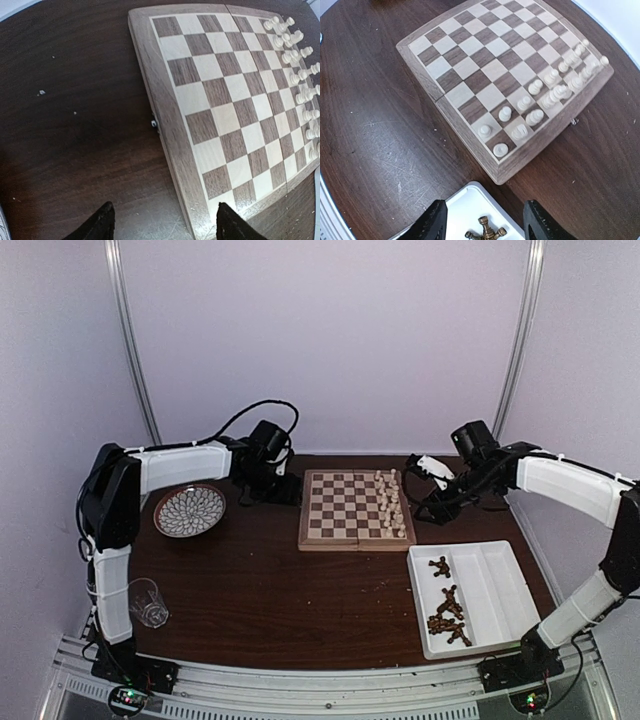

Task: Set up the chess pieces on the board
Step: Adjust the chessboard at the center of the board.

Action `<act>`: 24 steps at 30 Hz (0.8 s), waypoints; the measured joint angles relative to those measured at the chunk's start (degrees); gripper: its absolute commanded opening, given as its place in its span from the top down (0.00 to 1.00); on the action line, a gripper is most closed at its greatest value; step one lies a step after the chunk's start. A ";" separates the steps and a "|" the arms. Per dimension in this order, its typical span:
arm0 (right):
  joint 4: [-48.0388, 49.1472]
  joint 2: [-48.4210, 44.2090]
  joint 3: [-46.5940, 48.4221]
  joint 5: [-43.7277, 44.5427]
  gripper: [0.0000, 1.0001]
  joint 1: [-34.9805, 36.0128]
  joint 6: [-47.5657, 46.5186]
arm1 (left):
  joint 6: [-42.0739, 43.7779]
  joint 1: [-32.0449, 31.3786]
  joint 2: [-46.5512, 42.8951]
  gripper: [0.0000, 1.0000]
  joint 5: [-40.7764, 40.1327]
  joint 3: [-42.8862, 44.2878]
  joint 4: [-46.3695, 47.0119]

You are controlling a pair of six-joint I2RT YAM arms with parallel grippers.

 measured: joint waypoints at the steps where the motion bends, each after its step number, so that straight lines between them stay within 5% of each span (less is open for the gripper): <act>1: -0.17 0.81 1.22 0.92 0.45 1.60 -0.66 | 0.11 0.44 0.00 0.30 0.02 0.37 -0.02; 15: -2.10 24.65 19.45 11.23 0.46 20.81 -8.96 | 1.75 5.20 6.23 0.31 5.64 12.81 -0.94; 24: -2.56 37.59 32.44 16.02 0.43 25.09 -9.09 | -0.76 6.56 5.11 0.33 5.88 7.72 -0.59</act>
